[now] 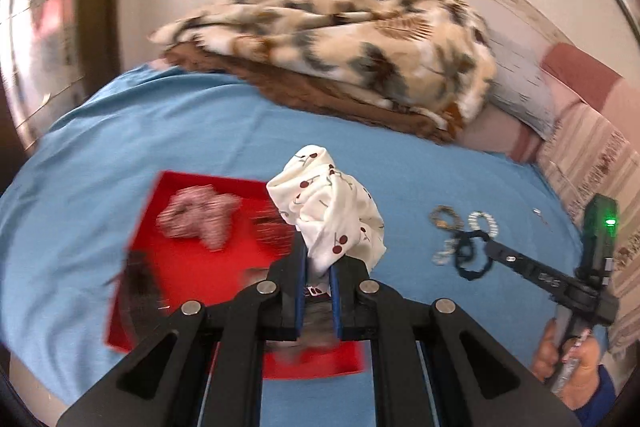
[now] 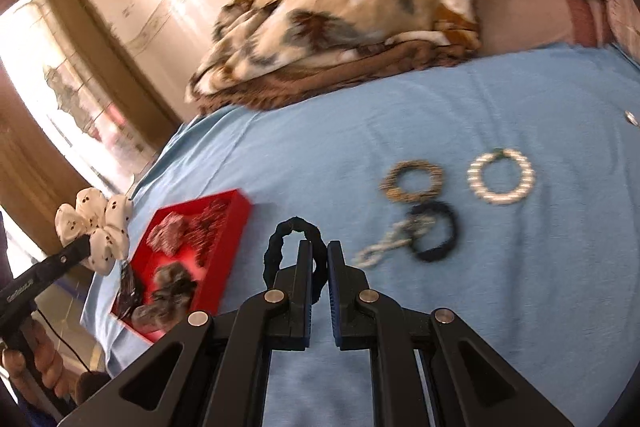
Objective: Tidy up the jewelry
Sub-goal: 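Grasp the white scrunchie with the left tool while the right tool grasps the black hair tie, then carry the white scrunchie toward the red tray with the left tool while the right tool carries the hair tie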
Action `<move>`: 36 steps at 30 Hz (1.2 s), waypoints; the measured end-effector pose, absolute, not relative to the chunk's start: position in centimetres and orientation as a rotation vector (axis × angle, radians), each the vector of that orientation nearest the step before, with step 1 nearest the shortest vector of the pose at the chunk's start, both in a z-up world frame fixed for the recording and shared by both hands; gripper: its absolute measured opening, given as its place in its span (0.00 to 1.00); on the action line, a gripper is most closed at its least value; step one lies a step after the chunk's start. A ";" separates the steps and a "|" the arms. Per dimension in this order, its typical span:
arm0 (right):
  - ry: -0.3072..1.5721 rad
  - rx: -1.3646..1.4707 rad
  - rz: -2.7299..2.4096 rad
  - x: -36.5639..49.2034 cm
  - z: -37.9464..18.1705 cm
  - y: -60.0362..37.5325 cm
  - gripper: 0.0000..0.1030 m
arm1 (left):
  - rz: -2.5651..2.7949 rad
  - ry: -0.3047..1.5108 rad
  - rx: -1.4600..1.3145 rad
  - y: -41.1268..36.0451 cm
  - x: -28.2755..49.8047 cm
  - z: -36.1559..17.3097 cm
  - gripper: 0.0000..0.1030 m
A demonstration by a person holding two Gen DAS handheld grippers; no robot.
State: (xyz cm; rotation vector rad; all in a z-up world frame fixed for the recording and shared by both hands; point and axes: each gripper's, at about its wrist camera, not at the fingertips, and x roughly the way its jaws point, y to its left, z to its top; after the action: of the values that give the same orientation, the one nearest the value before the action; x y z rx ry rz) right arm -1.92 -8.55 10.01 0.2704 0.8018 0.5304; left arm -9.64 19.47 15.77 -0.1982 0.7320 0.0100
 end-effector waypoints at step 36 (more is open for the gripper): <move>1.047 0.043 0.774 0.1 6.6 19.9 0.08 | 0.052 0.915 -0.362 28.3 -13.3 5.8 0.11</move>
State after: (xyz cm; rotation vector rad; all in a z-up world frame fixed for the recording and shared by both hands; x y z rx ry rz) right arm 0.15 19.94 6.60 0.0425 1.0468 0.7744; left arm -13.33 28.30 5.84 -0.3617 0.9145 0.0517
